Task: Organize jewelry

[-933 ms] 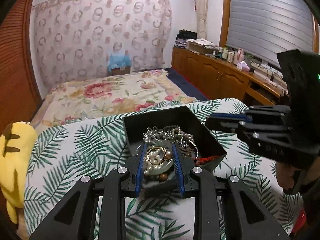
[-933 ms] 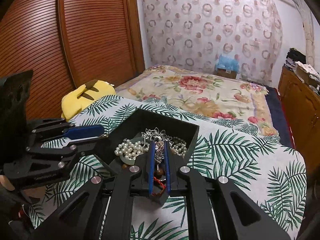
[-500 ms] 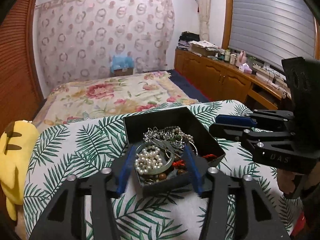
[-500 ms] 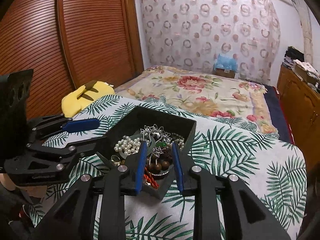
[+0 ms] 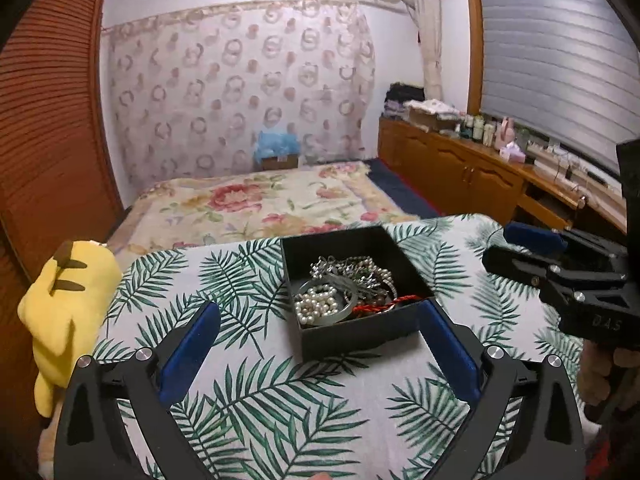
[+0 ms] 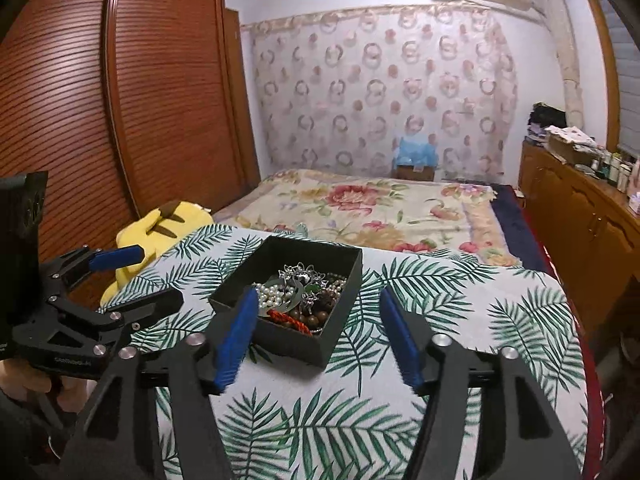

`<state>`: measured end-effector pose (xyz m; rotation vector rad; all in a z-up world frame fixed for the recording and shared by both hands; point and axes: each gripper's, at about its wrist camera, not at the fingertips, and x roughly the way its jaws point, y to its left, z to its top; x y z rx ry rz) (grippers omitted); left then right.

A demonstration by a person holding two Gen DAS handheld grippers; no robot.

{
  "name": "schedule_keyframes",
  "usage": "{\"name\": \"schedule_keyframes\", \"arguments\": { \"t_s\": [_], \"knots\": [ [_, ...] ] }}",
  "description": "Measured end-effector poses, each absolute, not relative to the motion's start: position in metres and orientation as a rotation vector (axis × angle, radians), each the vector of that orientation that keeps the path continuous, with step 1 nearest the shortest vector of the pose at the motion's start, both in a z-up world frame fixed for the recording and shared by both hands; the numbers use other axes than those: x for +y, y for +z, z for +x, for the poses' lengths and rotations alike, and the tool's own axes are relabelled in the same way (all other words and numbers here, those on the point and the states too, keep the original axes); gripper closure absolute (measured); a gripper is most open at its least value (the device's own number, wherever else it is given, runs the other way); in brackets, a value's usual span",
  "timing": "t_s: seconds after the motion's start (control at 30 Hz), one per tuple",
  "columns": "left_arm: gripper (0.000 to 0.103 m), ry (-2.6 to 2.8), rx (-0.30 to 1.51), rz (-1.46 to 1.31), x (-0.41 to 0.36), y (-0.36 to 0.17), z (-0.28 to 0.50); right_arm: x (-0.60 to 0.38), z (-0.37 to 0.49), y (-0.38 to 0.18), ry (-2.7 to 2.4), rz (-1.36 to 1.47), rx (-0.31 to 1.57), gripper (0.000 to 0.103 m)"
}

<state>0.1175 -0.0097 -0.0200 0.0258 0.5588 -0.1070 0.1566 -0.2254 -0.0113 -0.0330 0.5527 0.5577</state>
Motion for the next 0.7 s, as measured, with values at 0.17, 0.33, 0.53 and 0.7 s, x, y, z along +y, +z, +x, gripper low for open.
{"name": "schedule_keyframes", "arguments": {
  "t_s": [0.17,0.33,0.53,0.7],
  "knots": [
    [0.008,-0.093,0.534,0.028,-0.011,-0.013,0.103,-0.231,0.139,-0.008,0.51,-0.031,0.525,0.013],
    [0.008,-0.065,0.522,0.018,-0.008,-0.01,0.09,-0.24,0.124,-0.01,0.449,-0.018,0.514,0.002],
    [0.008,-0.023,0.535,0.008,-0.003,-0.012,0.084,-0.245,0.117,-0.012,0.387,-0.012,0.513,0.002],
    [0.008,-0.002,0.533,0.01,0.0,-0.014,0.083,-0.247,0.116,-0.015,0.376,-0.007,0.509,0.002]
  ]
}}
